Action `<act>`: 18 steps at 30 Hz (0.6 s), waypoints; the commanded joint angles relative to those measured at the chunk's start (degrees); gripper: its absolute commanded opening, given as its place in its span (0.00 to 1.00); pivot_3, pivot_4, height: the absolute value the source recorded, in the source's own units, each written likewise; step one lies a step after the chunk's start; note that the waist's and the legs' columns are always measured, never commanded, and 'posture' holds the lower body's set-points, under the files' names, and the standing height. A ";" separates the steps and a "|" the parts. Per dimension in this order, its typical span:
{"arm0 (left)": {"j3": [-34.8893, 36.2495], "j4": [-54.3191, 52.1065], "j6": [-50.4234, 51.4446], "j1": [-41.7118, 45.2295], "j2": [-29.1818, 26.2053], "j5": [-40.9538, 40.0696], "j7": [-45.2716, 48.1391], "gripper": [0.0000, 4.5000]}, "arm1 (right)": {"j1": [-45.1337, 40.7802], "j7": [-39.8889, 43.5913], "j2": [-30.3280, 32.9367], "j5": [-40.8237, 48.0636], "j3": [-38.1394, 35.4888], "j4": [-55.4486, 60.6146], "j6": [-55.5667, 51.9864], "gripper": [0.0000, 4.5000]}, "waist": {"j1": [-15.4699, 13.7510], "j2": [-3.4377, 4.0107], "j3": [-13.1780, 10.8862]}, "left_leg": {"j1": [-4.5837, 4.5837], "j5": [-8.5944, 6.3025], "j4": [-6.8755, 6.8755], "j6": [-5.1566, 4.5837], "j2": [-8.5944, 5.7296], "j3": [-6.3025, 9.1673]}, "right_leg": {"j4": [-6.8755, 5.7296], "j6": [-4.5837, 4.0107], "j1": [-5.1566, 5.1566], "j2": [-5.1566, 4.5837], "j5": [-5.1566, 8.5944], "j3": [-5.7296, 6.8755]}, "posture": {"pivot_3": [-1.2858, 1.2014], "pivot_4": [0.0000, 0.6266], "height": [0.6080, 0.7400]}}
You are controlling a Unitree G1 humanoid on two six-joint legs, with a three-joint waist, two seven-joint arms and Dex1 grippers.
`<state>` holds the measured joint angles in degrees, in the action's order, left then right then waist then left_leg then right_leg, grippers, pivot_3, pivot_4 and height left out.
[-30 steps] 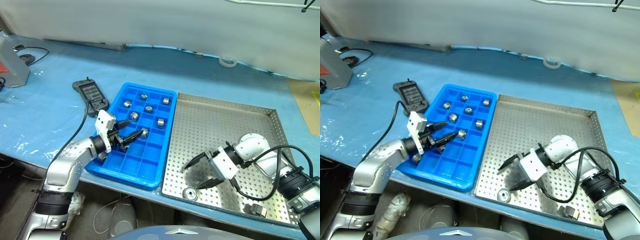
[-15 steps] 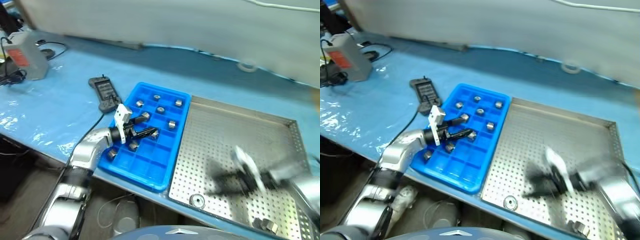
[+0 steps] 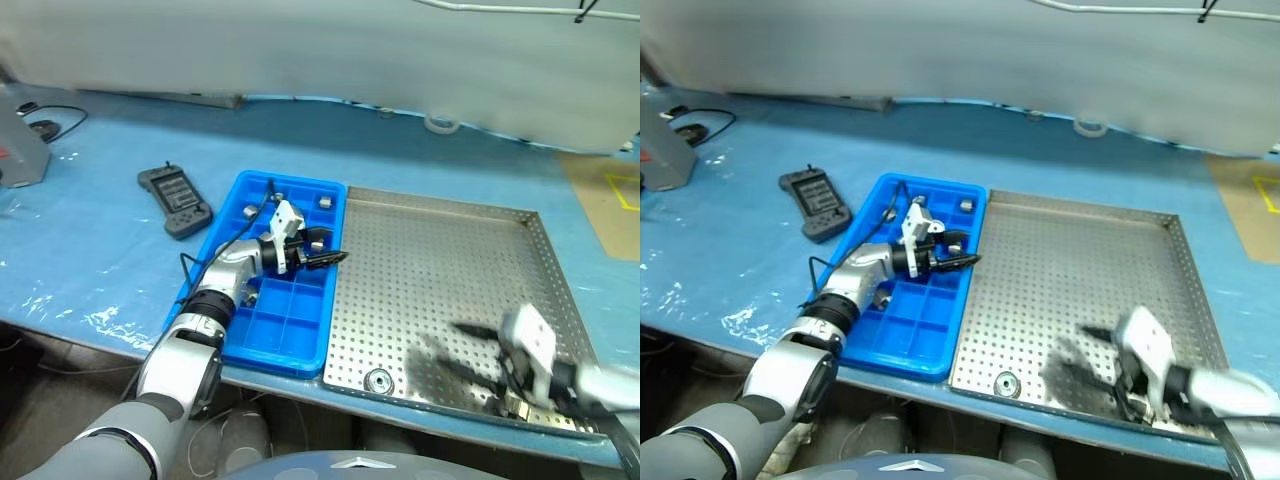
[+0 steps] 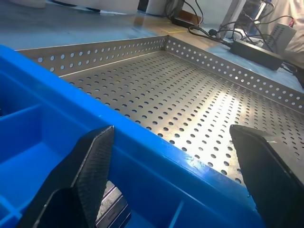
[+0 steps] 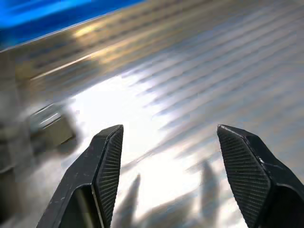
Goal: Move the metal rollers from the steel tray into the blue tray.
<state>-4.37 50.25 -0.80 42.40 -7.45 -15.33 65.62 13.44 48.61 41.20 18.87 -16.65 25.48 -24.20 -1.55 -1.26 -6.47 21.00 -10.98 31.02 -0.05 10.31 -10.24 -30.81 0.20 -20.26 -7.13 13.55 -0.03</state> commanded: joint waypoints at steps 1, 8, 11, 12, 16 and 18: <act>-0.36 -1.17 1.00 -0.69 1.66 0.24 1.14 0.90 | -11.36 -11.44 -0.07 -4.04 -1.54 -3.80 -5.16 0.73 | -0.15 0.08 0.01 | 0.10 0.01 -0.03 -0.10 -0.21 -0.01 | -0.06 -0.06 -0.03 -0.09 -0.07 -0.04 | 0.41 0.24 1.00; -0.65 -8.42 4.82 -2.93 1.07 0.27 1.01 0.90 | -17.44 -20.00 -5.47 2.18 -4.80 1.19 -18.16 0.73 | -0.78 0.21 0.01 | 0.34 0.08 -0.08 -0.58 -0.16 0.08 | -0.18 -0.15 0.08 -0.07 -0.09 -0.06 | 0.41 0.24 1.00; -0.56 -10.16 5.48 -3.56 1.22 0.07 0.84 0.90 | -20.29 -24.57 -9.35 6.37 -7.46 3.64 -24.95 0.73 | -0.45 0.31 -0.05 | 0.48 0.03 -0.06 -0.65 -0.17 0.06 | -0.06 -0.18 -0.07 -0.08 -0.07 -0.04 | 0.41 0.24 1.00; -0.41 -10.93 6.04 -3.55 1.41 -0.44 1.08 0.90 | -21.39 -26.18 -10.64 7.28 -8.19 4.08 -26.02 0.73 | -0.38 0.28 -0.08 | 0.47 0.02 -0.06 -0.66 -0.19 0.04 | -0.06 -0.18 -0.09 -0.09 -0.07 -0.03 | 0.41 0.24 1.00; 0.44 -15.65 10.23 -2.19 1.64 -4.12 4.44 0.90 | -26.80 -33.88 -15.76 7.64 -10.86 1.86 -27.43 0.73 | -0.08 0.32 -0.33 | 0.31 -0.02 -0.06 -0.37 -0.22 -0.03 | -0.02 -0.20 -0.06 -0.08 -0.05 -0.08 | 0.41 0.24 1.00; 1.02 -19.70 13.73 -1.48 0.59 -6.66 6.65 0.90 | -28.04 -35.78 -16.75 7.16 -11.20 0.68 -26.98 0.73 | 0.06 0.29 -0.38 | 0.26 0.07 -0.11 -0.25 -0.20 -0.04 | -0.06 -0.21 -0.07 -0.07 -0.06 -0.09 | 0.41 0.24 1.00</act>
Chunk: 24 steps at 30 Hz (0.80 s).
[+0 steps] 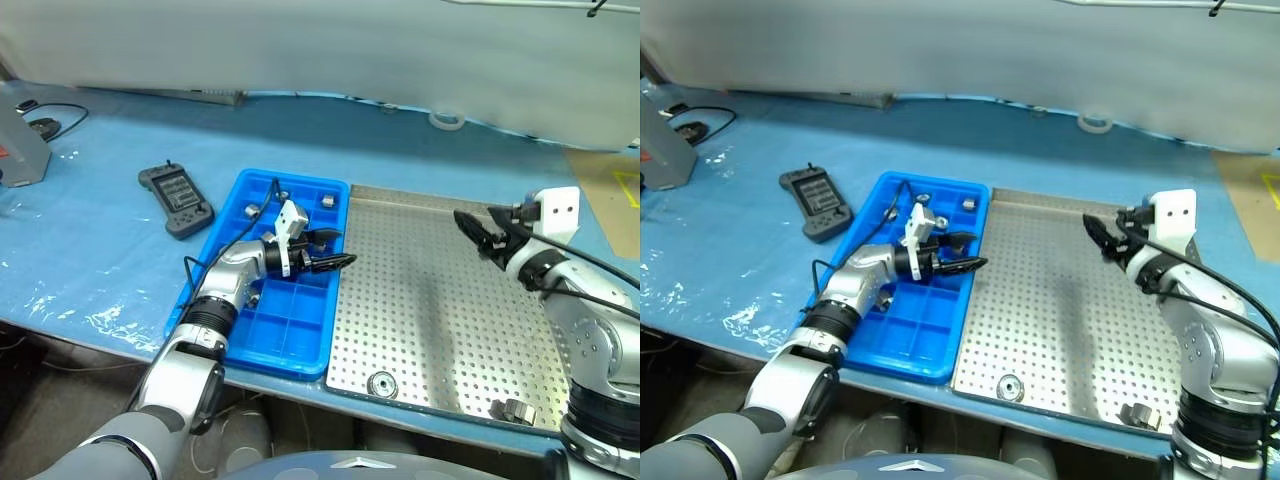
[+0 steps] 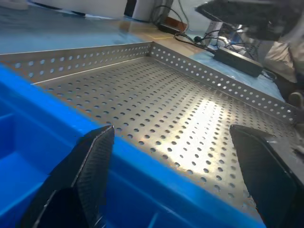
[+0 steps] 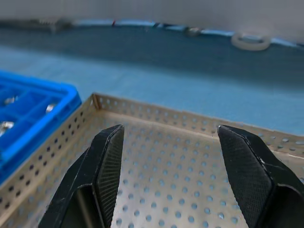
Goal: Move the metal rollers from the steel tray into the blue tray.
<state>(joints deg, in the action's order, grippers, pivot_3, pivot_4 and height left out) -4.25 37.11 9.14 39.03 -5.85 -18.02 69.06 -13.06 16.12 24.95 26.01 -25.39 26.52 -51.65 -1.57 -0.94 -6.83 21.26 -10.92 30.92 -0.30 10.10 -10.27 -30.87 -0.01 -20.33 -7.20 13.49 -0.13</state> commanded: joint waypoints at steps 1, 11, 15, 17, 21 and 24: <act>1.02 -10.03 6.45 1.83 -2.13 -5.60 4.43 0.90 | -1.79 -3.98 -0.66 -0.47 -2.22 -0.63 0.96 0.73 | 0.26 -0.04 -0.05 | -0.04 0.02 -0.05 0.04 0.04 0.00 | -0.01 0.00 0.00 0.00 0.00 -0.01 | 0.41 0.24 1.00; -9.21 -21.52 24.02 8.51 -6.48 -8.71 11.02 0.90 | 0.10 -6.54 -3.09 0.27 -1.23 1.96 1.76 0.73 | 0.64 -0.04 -0.06 | 0.00 0.52 -0.71 0.47 0.40 -0.23 | -0.31 0.03 -0.38 0.51 -0.03 0.00 | 0.39 0.24 1.00; -17.52 -14.08 18.14 9.01 -3.66 -0.81 10.64 0.90 | 2.15 -7.34 -2.85 0.53 -2.41 4.01 1.62 0.73 | 0.90 -0.04 -0.06 | -0.01 0.51 -0.70 0.45 0.38 -0.48 | 0.01 0.03 -0.35 0.53 -0.03 -0.01 | 0.37 0.24 1.00; -19.42 -8.94 13.23 9.14 -1.12 2.67 9.02 0.90 | 3.69 -7.79 -3.03 1.04 -3.25 6.09 0.93 0.73 | 1.11 -0.04 -0.06 | -0.04 0.47 -0.70 0.42 0.42 -0.60 | 0.01 0.03 -0.35 0.51 -0.04 -0.05 | 0.36 0.24 1.00; -20.59 -6.66 10.56 7.72 2.46 3.65 10.30 0.90 | 8.06 -8.82 -3.13 2.00 -5.35 11.14 -0.83 0.73 | 1.94 -0.04 -0.06 | -0.12 0.39 -0.67 0.61 0.58 -0.72 | 0.00 0.04 -0.34 0.53 -0.03 -0.10 | 0.34 0.24 1.00; -22.34 -9.40 9.95 5.29 2.52 4.23 12.27 0.90 | 11.23 -9.00 -2.96 3.01 -6.91 14.39 -2.02 0.73 | 2.90 -0.04 -0.05 | -0.19 0.38 -0.66 0.61 0.60 -0.86 | 0.02 0.03 -0.36 0.54 -0.03 -0.17 | 0.32 0.24 1.00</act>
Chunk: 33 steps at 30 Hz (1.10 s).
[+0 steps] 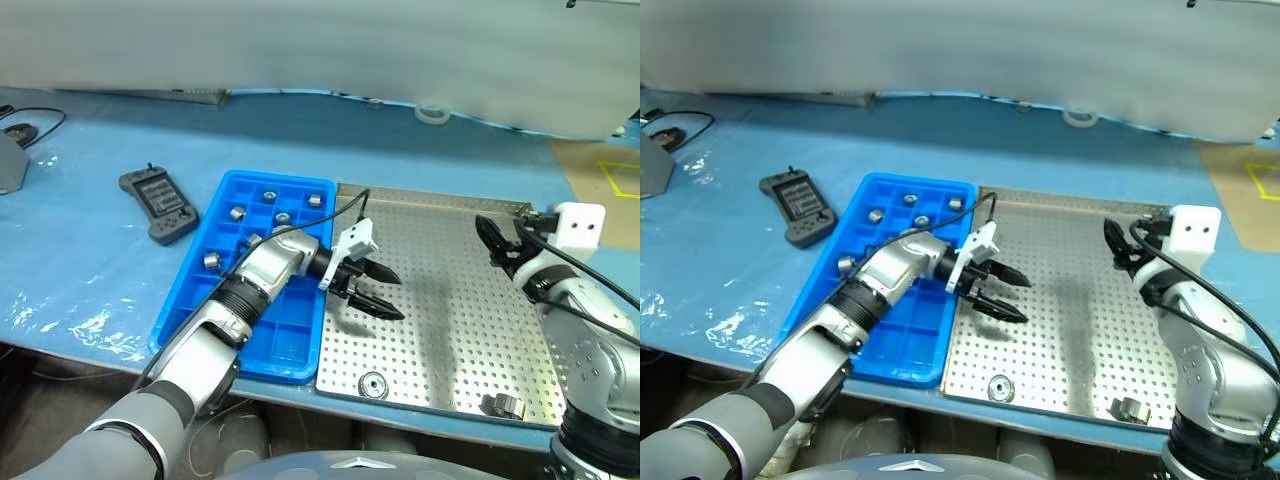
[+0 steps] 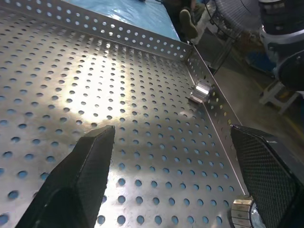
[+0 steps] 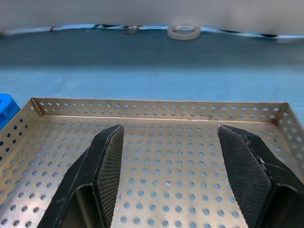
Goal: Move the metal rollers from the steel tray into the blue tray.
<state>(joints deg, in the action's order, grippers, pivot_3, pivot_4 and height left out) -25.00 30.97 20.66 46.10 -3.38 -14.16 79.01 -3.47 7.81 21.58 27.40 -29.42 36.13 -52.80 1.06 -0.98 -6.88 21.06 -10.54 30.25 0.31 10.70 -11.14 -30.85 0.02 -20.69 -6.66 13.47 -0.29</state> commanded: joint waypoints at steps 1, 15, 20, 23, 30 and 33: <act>-2.65 -4.43 -4.15 -3.45 -0.30 1.41 2.49 0.90 | 3.07 -0.55 0.56 1.79 -3.40 5.98 -1.22 0.73 | 0.65 0.01 0.03 | -0.03 -0.01 0.00 -0.01 0.01 -0.03 | 0.00 0.00 0.00 0.00 0.00 -0.03 | 0.32 0.24 1.00; -5.26 -13.42 -6.49 -13.47 -5.11 3.42 2.66 0.90 | 13.01 -1.13 -0.18 4.22 -4.54 14.31 -3.65 0.73 | 4.21 0.03 0.12 | -0.06 -0.18 0.05 -0.24 0.15 -0.05 | 0.11 0.01 0.00 0.18 0.03 -0.12 | 0.30 0.24 1.00; -7.36 -12.25 -11.94 -14.17 -5.78 6.73 2.59 0.90 | 14.65 -1.49 -0.50 4.77 -4.64 15.52 -3.85 0.73 | 4.63 0.15 0.20 | -0.06 -0.21 0.02 -0.27 0.16 -0.05 | 0.15 0.01 0.02 0.19 0.03 -0.08 | 0.29 0.24 1.00; -8.51 -9.12 -18.57 -13.22 -7.03 9.64 3.36 0.90 | 14.96 -1.61 -0.32 5.03 -4.67 15.65 -3.81 0.73 | 4.84 0.14 0.30 | -0.07 -0.23 0.04 -0.31 0.13 -0.05 | 0.18 0.02 0.05 0.18 0.04 -0.09 | 0.29 0.24 1.00; -9.62 -1.75 -32.50 -8.58 -8.10 14.47 4.29 0.90 | 15.70 -1.92 -0.76 4.29 -3.96 15.12 -2.99 0.73 | 6.51 0.09 0.52 | -0.09 -0.20 0.09 -0.25 0.15 0.05 | 0.15 0.13 0.04 0.18 0.10 -0.09 | 0.29 0.24 1.00; -10.28 -0.19 -36.54 -7.77 -7.96 15.43 5.00 0.90 | 15.98 -2.19 -0.99 4.01 -3.12 15.02 -2.60 0.73 | 7.64 0.06 0.55 | -0.06 -0.20 0.09 -0.26 0.14 0.28 | 0.15 0.08 0.03 0.17 0.05 -0.07 | 0.29 0.24 1.00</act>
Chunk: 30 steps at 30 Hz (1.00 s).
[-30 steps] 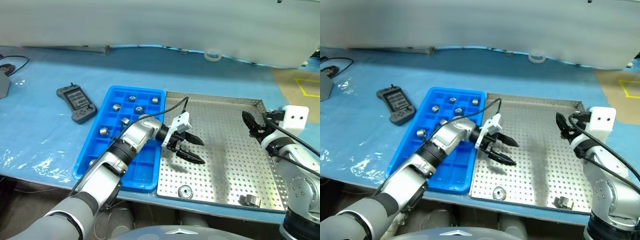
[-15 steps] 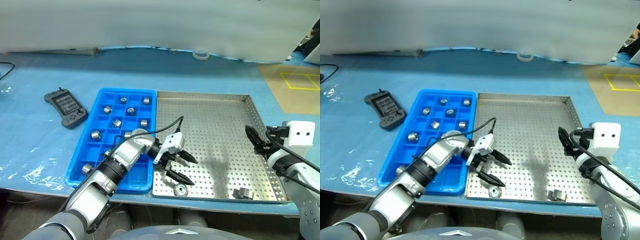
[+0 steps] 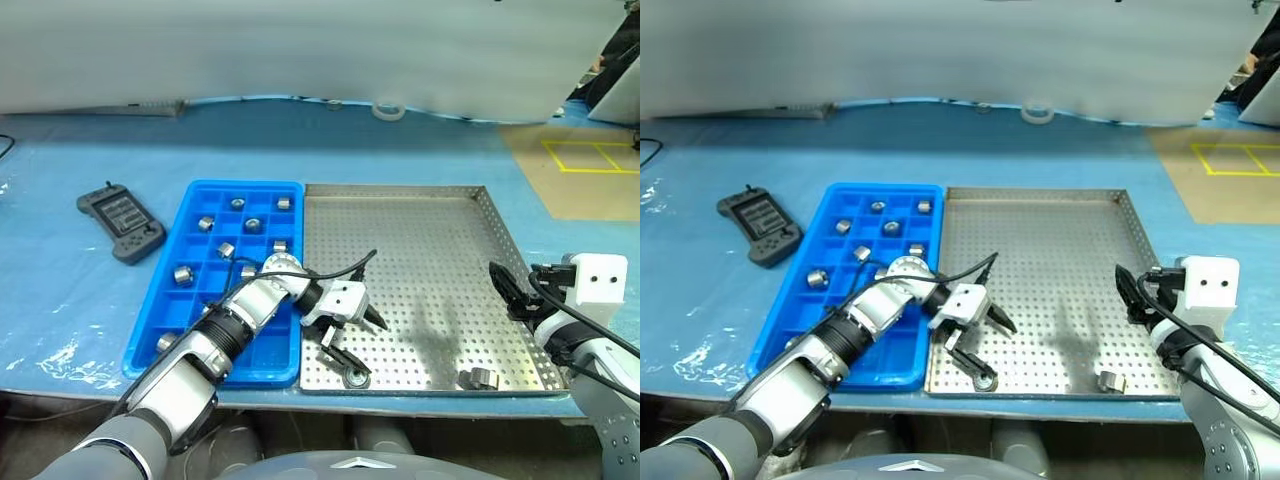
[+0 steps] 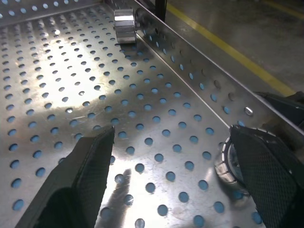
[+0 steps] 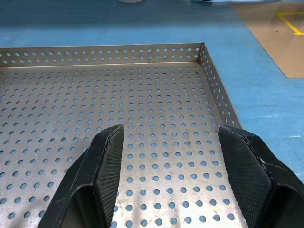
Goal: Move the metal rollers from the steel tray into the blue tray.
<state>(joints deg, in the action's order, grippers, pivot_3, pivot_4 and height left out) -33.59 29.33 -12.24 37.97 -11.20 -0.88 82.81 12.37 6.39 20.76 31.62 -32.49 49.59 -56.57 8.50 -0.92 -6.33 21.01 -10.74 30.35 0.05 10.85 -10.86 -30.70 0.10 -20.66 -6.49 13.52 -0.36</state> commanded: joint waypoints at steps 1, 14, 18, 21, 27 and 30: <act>-1.80 2.00 -4.37 0.50 0.14 2.38 1.09 0.90 | 0.10 -0.84 -0.26 -0.28 0.10 1.49 1.25 0.73 | 0.35 -0.01 0.03 | 0.00 -0.01 0.00 -0.02 0.00 0.08 | 0.00 -0.01 0.01 -0.01 -0.01 0.00 | 0.29 0.24 1.00; -2.79 13.15 -17.00 3.28 4.48 12.24 -11.64 0.90 | 0.29 -1.89 -1.14 -1.25 2.24 1.86 2.06 0.73 | 0.37 0.19 0.18 | -0.18 -0.20 0.14 -0.27 -0.05 0.15 | 0.08 -0.02 0.38 -0.16 0.01 0.20 | 0.29 0.24 1.00; -0.92 18.44 -17.13 6.02 6.63 15.20 -21.57 0.90 | 1.05 -2.28 -1.62 -1.68 3.42 2.34 2.50 0.73 | 0.00 0.32 0.21 | -0.23 -0.27 0.28 -0.39 -0.45 0.27 | 0.17 -0.01 0.47 -0.57 0.03 0.22 | 0.29 0.24 1.00; 0.70 21.92 -15.35 7.96 8.20 16.20 -28.13 0.90 | 1.27 -2.33 -1.68 -1.91 4.20 2.20 2.76 0.73 | -0.04 0.59 0.12 | -0.09 -0.47 0.67 -0.72 -1.20 0.39 | 0.71 0.42 0.89 -1.03 0.31 -0.10 | 0.30 0.24 1.00; 2.86 26.45 -13.53 10.47 9.72 16.85 -36.67 0.90 | 0.96 -2.37 -1.59 -2.22 5.11 1.52 3.19 0.73 | 0.62 0.62 -0.49 | 0.64 -0.65 1.00 -1.04 -3.30 0.39 | 2.03 0.29 1.25 -2.31 2.38 -1.26 | 0.30 0.24 1.00; 4.21 26.21 -13.36 10.28 9.32 14.75 -33.18 0.90 | 0.15 -2.00 -1.04 -2.31 5.95 0.85 3.39 0.73 | 2.72 0.36 -1.62 | 1.21 -0.67 1.26 -1.07 -4.08 0.61 | 2.20 0.36 1.02 -2.94 4.42 -1.21 | 0.30 0.24 1.00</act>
<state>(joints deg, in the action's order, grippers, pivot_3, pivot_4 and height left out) -30.51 54.37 -26.59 48.35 -1.57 14.55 49.79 13.14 4.69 19.06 30.04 -25.79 49.57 -54.33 11.22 -0.55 -7.95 22.42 -11.42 31.68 -1.04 6.74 -10.06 -28.40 0.39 -19.82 -9.45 18.51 -1.32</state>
